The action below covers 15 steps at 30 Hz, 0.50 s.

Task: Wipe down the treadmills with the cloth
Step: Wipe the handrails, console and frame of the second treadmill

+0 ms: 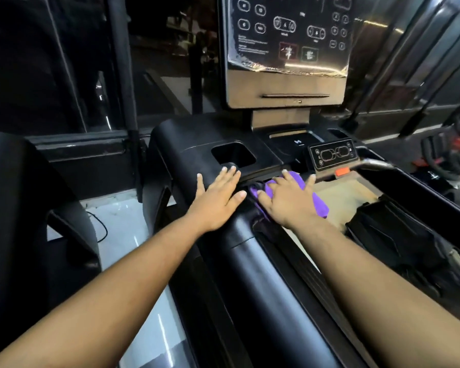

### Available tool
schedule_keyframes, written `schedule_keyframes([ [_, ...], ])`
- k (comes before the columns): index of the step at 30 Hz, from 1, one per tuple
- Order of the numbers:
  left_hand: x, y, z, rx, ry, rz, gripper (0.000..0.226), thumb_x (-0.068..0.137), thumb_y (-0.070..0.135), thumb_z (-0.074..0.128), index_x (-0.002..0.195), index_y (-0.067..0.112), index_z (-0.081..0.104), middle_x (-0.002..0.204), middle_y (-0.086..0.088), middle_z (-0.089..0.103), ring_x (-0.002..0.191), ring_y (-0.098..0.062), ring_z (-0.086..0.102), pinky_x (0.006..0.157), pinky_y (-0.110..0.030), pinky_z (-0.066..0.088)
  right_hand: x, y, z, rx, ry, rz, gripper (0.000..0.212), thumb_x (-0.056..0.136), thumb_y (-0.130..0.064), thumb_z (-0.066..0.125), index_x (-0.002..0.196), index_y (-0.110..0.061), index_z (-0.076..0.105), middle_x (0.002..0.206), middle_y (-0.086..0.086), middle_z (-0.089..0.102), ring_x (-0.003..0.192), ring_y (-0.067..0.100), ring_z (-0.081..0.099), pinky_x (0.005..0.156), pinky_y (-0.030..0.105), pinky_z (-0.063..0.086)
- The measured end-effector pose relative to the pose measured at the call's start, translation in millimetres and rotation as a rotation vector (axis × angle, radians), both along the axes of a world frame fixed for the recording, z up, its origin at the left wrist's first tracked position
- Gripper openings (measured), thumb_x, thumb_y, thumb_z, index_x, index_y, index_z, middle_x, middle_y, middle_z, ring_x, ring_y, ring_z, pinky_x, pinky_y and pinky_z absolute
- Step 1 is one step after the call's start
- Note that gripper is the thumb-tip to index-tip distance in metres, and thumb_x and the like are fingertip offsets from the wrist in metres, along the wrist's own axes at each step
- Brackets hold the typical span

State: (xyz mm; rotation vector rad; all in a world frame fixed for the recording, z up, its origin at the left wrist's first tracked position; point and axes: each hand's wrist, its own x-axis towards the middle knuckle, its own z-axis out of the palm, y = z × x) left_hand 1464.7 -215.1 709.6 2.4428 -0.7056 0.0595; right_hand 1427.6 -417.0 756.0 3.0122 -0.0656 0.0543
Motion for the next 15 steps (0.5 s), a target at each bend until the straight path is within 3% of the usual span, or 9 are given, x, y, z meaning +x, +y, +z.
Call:
schedule_keyframes([
  [4,-8,-20,-9,0.019,-0.05,0.097,0.061,0.108,0.05,0.019,0.163,0.025,0.015,0.17,0.01,0.007,0.156,-0.006,-0.006,0.122,-0.058,-0.014,-28,-16,-28,0.214,-0.107,0.312,0.074,0.097,-0.066,0.023,0.146,-0.019,0.053,0.151,0.002,0.05,0.152,0.023,0.027,0.122,0.062,-0.001],
  [6,-6,-25,-11,-0.02,-0.089,0.137,0.061,0.106,0.051,0.017,0.163,0.026,0.016,0.17,0.012,0.008,0.156,-0.004,-0.006,0.124,-0.055,-0.011,-22,-33,-31,0.132,-0.144,0.354,0.073,0.096,-0.067,0.024,0.141,-0.02,0.058,0.143,0.004,0.055,0.147,0.024,0.036,0.123,0.063,0.001],
  [9,-3,-26,-11,-0.091,-0.09,0.136,0.073,0.098,0.059,0.006,0.163,0.027,0.012,0.17,0.013,0.004,0.155,-0.002,-0.008,0.126,-0.051,-0.008,15,-21,-8,0.005,-0.07,0.283,0.069,0.092,-0.069,0.02,0.098,-0.024,0.072,0.102,-0.001,0.07,0.116,0.021,0.059,0.124,0.058,0.008],
  [11,-3,-25,-13,-0.118,-0.094,0.134,0.074,0.097,0.059,0.004,0.163,0.027,0.01,0.17,0.014,0.003,0.154,0.0,-0.009,0.126,-0.05,-0.008,33,-8,5,-0.031,0.01,0.259,0.065,0.094,-0.07,0.022,0.085,-0.027,0.07,0.094,-0.001,0.073,0.11,0.02,0.063,0.123,0.05,0.017],
  [15,-4,-25,-17,-0.111,-0.09,0.139,0.072,0.098,0.058,0.007,0.163,0.027,0.009,0.168,0.017,0.002,0.153,0.003,-0.01,0.127,-0.048,-0.007,6,-23,-33,0.11,-0.286,0.341,0.058,0.094,-0.067,0.035,0.107,-0.025,0.074,0.11,-0.004,0.07,0.119,0.021,0.059,0.116,0.053,0.028],
])
